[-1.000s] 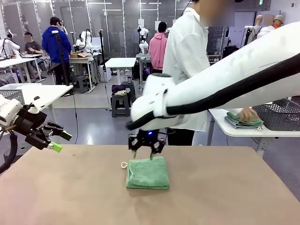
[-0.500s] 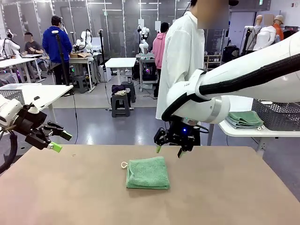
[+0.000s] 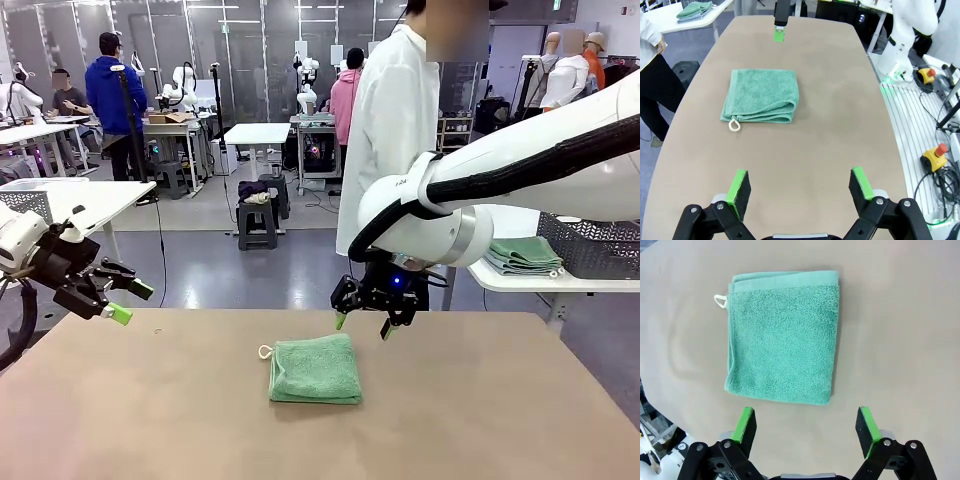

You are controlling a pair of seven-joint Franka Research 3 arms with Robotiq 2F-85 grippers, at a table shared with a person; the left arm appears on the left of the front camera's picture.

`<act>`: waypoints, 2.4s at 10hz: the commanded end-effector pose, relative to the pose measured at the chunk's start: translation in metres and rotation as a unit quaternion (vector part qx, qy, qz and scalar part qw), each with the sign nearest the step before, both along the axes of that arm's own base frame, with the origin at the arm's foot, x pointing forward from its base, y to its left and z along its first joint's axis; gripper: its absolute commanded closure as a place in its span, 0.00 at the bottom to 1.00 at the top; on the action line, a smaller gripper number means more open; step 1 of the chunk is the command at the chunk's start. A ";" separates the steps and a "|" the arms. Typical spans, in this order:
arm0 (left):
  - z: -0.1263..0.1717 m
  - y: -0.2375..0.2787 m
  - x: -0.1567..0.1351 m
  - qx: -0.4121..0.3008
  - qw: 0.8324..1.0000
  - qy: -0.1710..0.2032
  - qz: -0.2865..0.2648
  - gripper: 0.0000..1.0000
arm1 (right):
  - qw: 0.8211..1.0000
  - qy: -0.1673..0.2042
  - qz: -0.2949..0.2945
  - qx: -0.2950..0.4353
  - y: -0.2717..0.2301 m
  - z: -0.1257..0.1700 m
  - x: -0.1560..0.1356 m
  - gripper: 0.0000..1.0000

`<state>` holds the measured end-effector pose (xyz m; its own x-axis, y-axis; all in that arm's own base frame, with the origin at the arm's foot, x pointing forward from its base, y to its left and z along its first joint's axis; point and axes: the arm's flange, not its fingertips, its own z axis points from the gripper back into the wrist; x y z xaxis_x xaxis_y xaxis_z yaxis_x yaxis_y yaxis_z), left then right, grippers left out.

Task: Fold the towels and place them in the basket.
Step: When a person lays out a Towel with hook on the table, fold it in half twice, then place the folded Towel with hook on the right side of the table.

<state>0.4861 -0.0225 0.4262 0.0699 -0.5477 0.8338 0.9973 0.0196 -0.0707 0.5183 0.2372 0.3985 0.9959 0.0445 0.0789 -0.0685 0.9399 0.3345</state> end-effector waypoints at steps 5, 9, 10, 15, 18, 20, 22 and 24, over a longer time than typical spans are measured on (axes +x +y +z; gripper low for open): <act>0.000 0.000 -0.002 0.009 1.000 -0.006 0.003 0.00 | 1.000 -0.001 -0.004 0.000 0.001 0.002 0.000 0.00; 0.000 0.000 -0.002 0.009 1.000 -0.006 0.003 0.00 | 1.000 0.012 -0.012 -0.001 0.002 -0.014 0.000 0.00; 0.000 0.000 -0.002 0.009 1.000 -0.006 0.003 0.00 | 1.000 0.002 -0.023 -0.012 0.005 -0.022 0.005 0.00; 0.000 0.000 -0.002 0.009 1.000 -0.006 0.003 0.00 | 0.999 0.022 -0.010 -0.028 0.020 -0.069 0.014 0.00; 0.000 0.000 -0.002 0.009 1.000 -0.006 0.003 0.00 | 0.999 0.012 0.000 -0.032 0.030 -0.082 0.015 0.00; 0.000 0.000 -0.002 0.009 1.000 -0.006 0.003 0.00 | 1.000 0.010 0.000 -0.029 0.032 -0.088 0.016 0.00; 0.000 0.000 -0.002 0.009 1.000 -0.006 0.003 0.00 | 1.000 0.001 -0.003 -0.019 0.030 -0.094 0.020 0.00; 0.000 0.000 -0.002 0.009 1.000 -0.006 0.003 0.00 | 1.000 -0.004 -0.006 -0.014 0.031 -0.098 0.021 0.00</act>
